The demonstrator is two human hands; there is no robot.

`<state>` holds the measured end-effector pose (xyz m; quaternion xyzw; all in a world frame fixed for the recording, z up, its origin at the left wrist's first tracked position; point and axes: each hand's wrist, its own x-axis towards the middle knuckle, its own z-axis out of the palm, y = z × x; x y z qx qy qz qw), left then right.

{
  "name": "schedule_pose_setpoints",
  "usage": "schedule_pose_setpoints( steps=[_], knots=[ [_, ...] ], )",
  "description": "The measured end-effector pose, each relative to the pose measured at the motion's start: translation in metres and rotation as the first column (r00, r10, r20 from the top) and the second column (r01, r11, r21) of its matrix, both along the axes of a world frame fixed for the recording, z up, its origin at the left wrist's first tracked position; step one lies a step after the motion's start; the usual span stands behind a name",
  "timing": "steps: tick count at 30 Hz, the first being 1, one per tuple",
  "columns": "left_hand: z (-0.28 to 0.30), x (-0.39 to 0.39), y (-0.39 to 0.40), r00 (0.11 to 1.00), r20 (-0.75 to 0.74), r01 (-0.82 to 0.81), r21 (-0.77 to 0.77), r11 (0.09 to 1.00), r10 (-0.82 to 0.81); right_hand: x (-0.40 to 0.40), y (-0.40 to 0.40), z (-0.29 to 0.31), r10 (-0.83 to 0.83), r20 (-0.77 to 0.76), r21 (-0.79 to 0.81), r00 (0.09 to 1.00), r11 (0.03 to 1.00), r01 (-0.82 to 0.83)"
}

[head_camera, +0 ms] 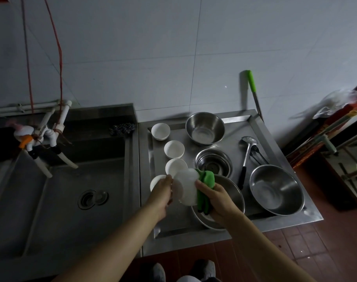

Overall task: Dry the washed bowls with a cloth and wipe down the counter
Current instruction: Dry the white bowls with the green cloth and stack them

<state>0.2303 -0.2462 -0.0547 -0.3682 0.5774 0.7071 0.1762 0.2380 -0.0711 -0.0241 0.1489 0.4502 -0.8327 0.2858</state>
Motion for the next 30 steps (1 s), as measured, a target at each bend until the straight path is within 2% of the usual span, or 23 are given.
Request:
schedule_pose_setpoints(
  steps=[2,4,6,8,10,13,15,17,19,20,22,26,30],
  knots=[
    [0.005,0.0,-0.004,0.991,-0.048,0.118,-0.093,0.989,-0.123,0.001,-0.003,0.001,0.11,-0.197,0.332,0.974,0.943,-0.039],
    [0.019,0.001,-0.005,0.98,-0.035,0.195,0.011,0.981,-0.194,0.005,-0.008,-0.004,0.29,-0.341,0.635,0.894,0.772,-0.008],
    [0.025,0.002,-0.007,0.967,-0.021,0.257,0.074,0.964,-0.256,0.008,-0.013,-0.018,0.442,-0.409,0.796,0.798,0.601,0.075],
    [0.025,0.005,-0.008,0.965,-0.037,0.262,0.068,0.963,-0.26,0.012,-0.016,-0.032,0.541,-0.468,0.835,0.698,0.53,0.149],
    [0.019,0.008,-0.011,0.967,-0.073,0.246,0.046,0.968,-0.242,0.015,-0.016,-0.046,0.621,-0.524,0.834,0.583,0.513,0.204],
    [0.018,0.013,-0.018,0.952,-0.108,0.292,0.033,0.956,-0.287,0.019,-0.013,-0.056,0.725,-0.586,0.81,0.361,0.521,0.269],
    [0.021,0.011,-0.026,0.941,-0.069,0.333,0.029,0.942,-0.33,0.019,-0.005,-0.062,0.812,-0.556,0.812,0.176,0.485,0.325],
    [0.022,0.009,-0.037,0.918,-0.019,0.397,0.03,0.917,-0.397,0.014,0.01,-0.069,0.888,-0.455,0.795,-0.066,0.439,0.418],
    [0.018,0.007,-0.048,0.871,0.019,0.49,0.043,0.87,-0.491,0.003,0.026,-0.074,0.895,-0.353,0.766,-0.274,0.444,0.465],
    [0.015,0.008,-0.05,0.855,0.036,0.514,0.058,0.856,-0.517,-0.002,0.031,-0.075,0.885,-0.316,0.757,-0.341,0.452,0.472],
    [0.009,0.011,-0.047,0.861,0.05,0.503,0.069,0.861,-0.507,-0.012,0.033,-0.075,0.887,-0.235,0.76,-0.398,0.423,0.493],
    [-0.018,0.022,-0.035,0.944,0.047,0.326,-0.002,0.945,-0.325,-0.013,0.023,-0.079,0.931,-0.142,0.828,-0.336,0.298,0.475],
    [-0.042,0.042,-0.037,0.969,0.091,0.227,0.026,0.974,-0.228,0.002,0.02,-0.089,0.942,-0.151,0.877,-0.299,0.267,0.4]
  ],
)
